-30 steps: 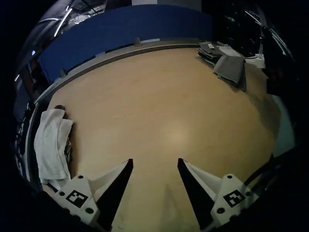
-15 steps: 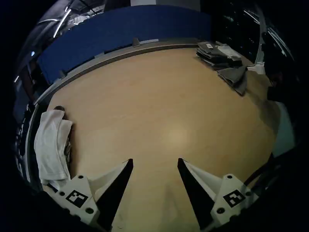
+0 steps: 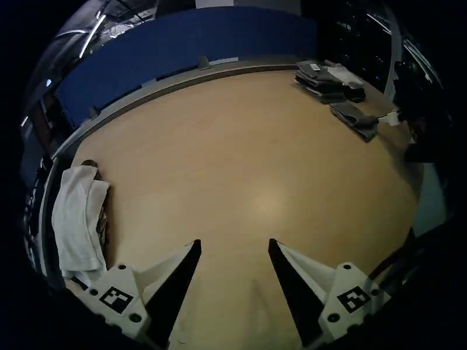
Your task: Fold towel
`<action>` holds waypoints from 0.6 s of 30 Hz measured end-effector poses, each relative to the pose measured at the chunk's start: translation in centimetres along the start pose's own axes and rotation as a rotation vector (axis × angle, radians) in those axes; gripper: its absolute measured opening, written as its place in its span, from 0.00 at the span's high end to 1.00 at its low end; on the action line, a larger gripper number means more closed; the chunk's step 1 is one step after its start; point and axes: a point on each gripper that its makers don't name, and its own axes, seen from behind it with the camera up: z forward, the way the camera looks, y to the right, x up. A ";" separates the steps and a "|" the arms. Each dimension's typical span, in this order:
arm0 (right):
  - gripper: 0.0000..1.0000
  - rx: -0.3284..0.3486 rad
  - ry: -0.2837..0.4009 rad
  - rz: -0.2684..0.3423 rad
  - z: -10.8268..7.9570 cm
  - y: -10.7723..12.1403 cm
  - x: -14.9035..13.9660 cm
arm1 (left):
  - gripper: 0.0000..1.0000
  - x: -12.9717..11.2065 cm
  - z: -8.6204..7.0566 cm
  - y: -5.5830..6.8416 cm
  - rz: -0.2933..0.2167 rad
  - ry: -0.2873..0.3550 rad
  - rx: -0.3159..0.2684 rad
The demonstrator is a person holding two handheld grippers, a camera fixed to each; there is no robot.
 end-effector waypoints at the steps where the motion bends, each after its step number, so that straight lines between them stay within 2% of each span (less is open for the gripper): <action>1: 0.91 -0.004 -0.009 0.000 0.1 0.1 -0.3 | 0.15 0.0 0.0 0.0 0.000 0.000 0.000; 8: 0.82 -0.035 -0.050 -0.008 0.4 0.7 -2.1 | 0.15 0.1 0.0 0.0 -0.002 0.003 0.000; 18: 0.51 -0.069 -0.070 -0.019 0.3 1.4 -2.9 | 0.15 0.1 -0.1 -0.1 0.001 0.003 -0.001</action>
